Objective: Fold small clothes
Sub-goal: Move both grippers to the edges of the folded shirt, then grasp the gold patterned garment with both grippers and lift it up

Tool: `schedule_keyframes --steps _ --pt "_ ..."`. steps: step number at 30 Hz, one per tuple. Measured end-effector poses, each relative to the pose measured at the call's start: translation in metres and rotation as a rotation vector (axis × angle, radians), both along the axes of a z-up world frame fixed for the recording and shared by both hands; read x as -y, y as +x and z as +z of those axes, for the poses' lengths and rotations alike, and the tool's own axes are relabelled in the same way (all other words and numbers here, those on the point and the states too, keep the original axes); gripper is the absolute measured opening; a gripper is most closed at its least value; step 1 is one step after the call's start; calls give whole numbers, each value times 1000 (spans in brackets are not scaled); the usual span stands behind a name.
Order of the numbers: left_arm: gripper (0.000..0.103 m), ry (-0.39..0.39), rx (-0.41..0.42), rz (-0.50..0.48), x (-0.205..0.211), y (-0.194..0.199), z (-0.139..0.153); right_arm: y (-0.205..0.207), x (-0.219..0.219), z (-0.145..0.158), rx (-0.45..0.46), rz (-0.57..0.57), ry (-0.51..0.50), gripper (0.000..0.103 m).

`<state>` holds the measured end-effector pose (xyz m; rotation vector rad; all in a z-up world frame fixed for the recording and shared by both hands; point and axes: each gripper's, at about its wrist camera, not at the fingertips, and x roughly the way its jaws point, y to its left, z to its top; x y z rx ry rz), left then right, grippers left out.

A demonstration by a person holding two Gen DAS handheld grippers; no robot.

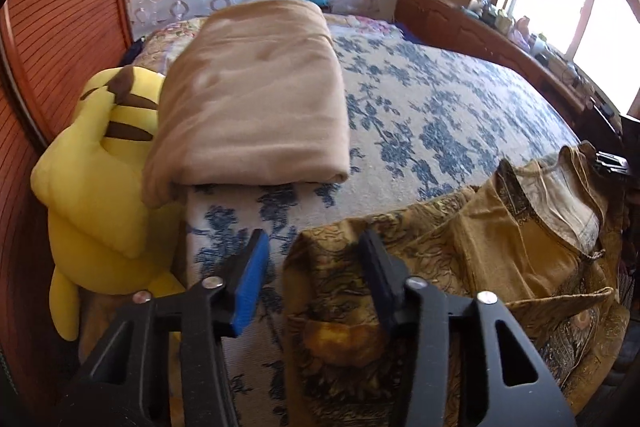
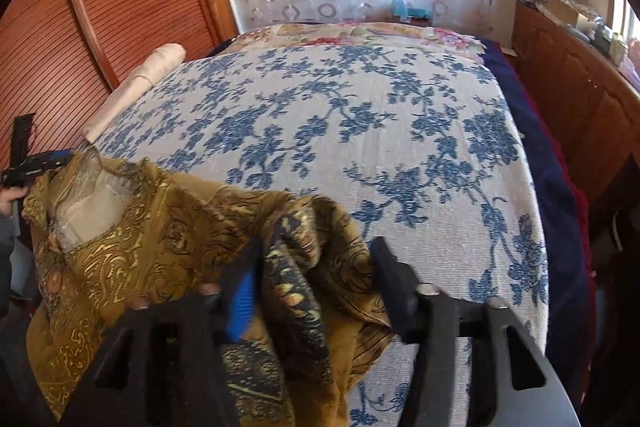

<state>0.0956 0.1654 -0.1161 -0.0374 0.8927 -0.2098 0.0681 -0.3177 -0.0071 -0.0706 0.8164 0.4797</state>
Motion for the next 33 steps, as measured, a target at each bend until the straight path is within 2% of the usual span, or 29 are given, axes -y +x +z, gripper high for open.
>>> schedule_keyframes --steps 1,3,4,6,11,19,27,30,33 --pt "31 -14 -4 -17 2 -1 1 -2 -2 0 -1 19 4 25" --pt "17 -33 -7 -44 4 -3 1 -8 -7 3 20 50 -1 15" --pt "11 -24 -1 -51 5 -5 3 -12 -8 6 37 60 -4 13" --pt "8 -34 17 -42 5 -13 12 -20 -6 16 66 59 27 12" --pt "7 -94 150 -74 10 -47 62 -58 3 60 194 61 64 11" --pt "6 -76 411 -97 33 -104 148 -116 9 132 394 46 60 10" --pt "6 -111 628 -63 29 -128 212 -162 20 190 563 16 67 10" --pt "6 -90 729 -31 27 -144 232 -180 22 209 623 15 81 10" --pt "6 -110 788 -18 22 -154 249 -196 24 235 669 14 89 10"
